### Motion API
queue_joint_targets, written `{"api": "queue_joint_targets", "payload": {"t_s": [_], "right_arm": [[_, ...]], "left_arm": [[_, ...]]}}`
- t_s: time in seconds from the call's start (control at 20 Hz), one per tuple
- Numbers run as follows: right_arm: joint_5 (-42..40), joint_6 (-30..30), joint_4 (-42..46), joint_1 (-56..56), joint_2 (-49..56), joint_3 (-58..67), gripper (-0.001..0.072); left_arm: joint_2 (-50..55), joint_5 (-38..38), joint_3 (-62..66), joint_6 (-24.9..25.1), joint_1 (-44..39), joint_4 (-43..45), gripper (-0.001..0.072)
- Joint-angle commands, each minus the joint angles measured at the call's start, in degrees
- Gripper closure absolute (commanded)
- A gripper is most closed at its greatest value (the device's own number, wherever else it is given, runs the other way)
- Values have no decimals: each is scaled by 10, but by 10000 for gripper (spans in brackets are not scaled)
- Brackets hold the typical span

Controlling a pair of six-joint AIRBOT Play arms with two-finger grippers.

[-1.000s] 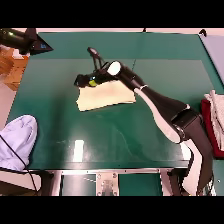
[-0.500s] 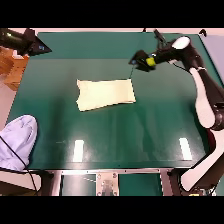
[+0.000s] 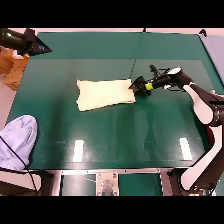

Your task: Fold the shirts.

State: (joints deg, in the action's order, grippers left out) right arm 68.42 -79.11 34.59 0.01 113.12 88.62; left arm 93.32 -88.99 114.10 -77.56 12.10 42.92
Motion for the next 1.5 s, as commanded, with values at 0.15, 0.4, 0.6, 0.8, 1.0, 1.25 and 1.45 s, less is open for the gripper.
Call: {"api": "queue_joint_targets", "payload": {"t_s": [0.15,0.4,0.6,0.8,1.0,1.25,1.45], "right_arm": [[-43,21,-50,63,11,26,378],[-39,16,-53,64,10,35,699],[-28,16,-52,17,-35,64,702],[21,-16,-52,-127,-145,104,702],[68,-53,-44,-307,-253,114,701],[145,-96,-39,-538,-285,115,701],[235,-150,24,-665,-293,115,701]], "left_arm": [[0,4,0,-59,0,136,683],[0,-4,0,-66,-4,215,683],[0,-11,-1,-67,-5,216,683],[0,-19,-1,-71,-5,215,683],[0,-19,-1,-71,-5,213,682],[0,-21,-1,-71,-5,212,683],[0,-21,-1,-76,-5,211,683]]}}
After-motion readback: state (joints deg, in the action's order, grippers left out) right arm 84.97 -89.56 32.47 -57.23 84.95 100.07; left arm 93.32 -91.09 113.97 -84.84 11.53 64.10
